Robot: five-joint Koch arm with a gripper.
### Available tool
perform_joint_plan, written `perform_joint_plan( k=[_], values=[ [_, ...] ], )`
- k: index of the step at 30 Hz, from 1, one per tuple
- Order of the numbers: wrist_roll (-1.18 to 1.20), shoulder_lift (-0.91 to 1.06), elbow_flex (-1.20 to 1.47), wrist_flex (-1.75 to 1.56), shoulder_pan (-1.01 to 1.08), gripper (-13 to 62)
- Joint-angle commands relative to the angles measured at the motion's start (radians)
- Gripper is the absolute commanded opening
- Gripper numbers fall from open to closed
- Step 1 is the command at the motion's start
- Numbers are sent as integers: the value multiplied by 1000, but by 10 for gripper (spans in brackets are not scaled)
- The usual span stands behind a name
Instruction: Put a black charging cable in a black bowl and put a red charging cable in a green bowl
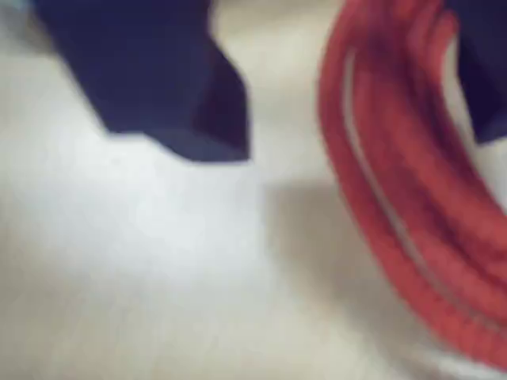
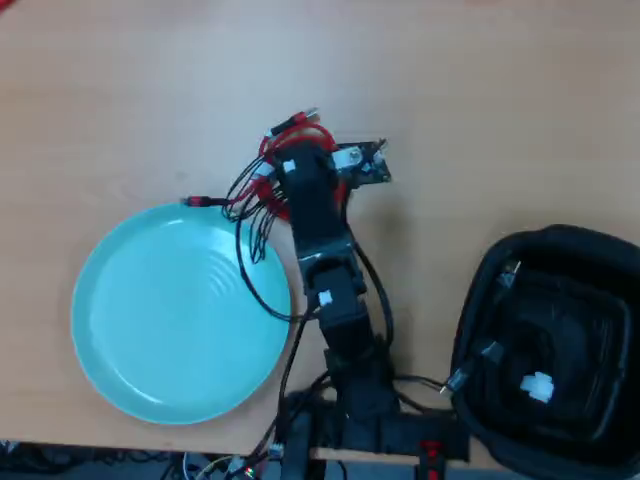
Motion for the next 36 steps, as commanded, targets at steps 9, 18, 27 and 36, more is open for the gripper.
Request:
perform_joint_plan(
  k=[9,18,27,36],
  values=[
    [48,-193,-207,20,-74,284],
    [48,-262,-310,28,-72,145],
    [80,-253,-362,21,-66,-74],
    [92,-127,-457,20,-78,-74]
  ],
)
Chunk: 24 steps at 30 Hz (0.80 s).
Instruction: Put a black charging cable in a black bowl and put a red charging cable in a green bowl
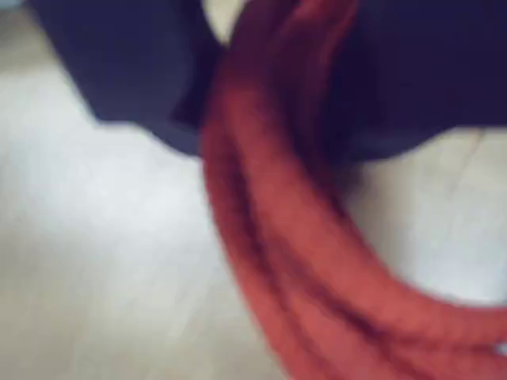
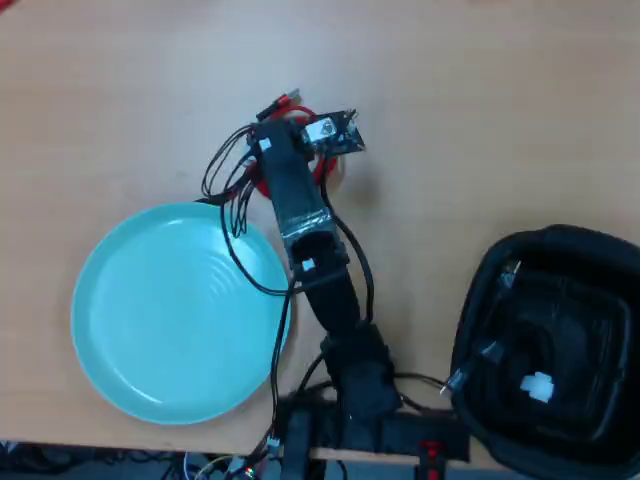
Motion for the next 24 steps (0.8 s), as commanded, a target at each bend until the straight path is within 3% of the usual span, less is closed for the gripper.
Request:
perform_joint_plan(
  k=[1,24],
  values=[
    [23,121,-123,20,-17,-74],
    [20,236,-614,25,-84,-74]
  ],
)
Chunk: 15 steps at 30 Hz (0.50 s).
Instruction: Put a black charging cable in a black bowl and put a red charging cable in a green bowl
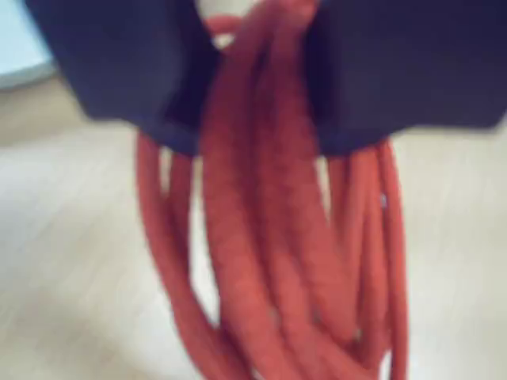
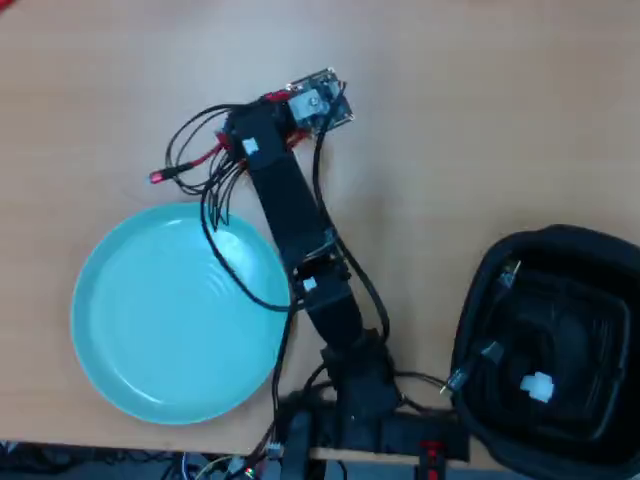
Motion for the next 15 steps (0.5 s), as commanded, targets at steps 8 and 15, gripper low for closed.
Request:
perform_joint_plan(
  k=[8,15],
  values=[
    [29,195,-169,9,-69,-74],
    [51,282,-167,149,-124,-74]
  ],
)
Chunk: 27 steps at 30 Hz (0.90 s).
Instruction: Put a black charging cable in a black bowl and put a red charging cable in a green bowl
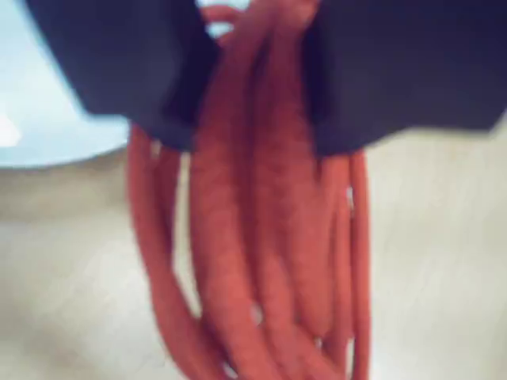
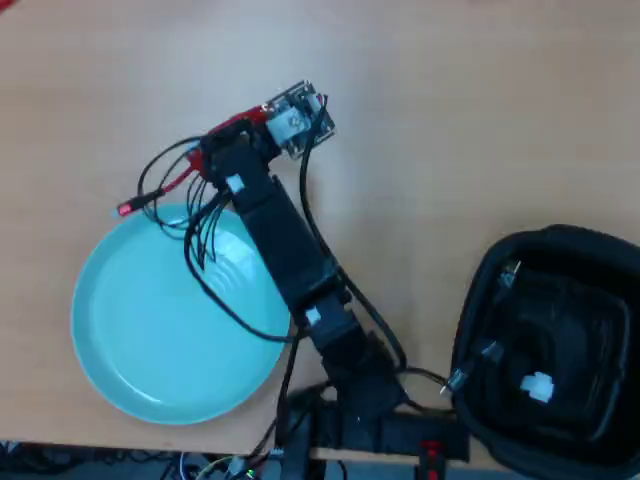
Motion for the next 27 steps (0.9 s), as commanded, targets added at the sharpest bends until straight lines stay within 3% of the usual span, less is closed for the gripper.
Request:
perform_joint_plan(
  k=[1,8,17,27],
  values=[
    [44,114,-164,52,-20,-74],
    [112,253,-129,146,-81,-74],
    [239,486,202,104,-124,-73],
    [293,566,423,-71,-133,-73]
  ],
)
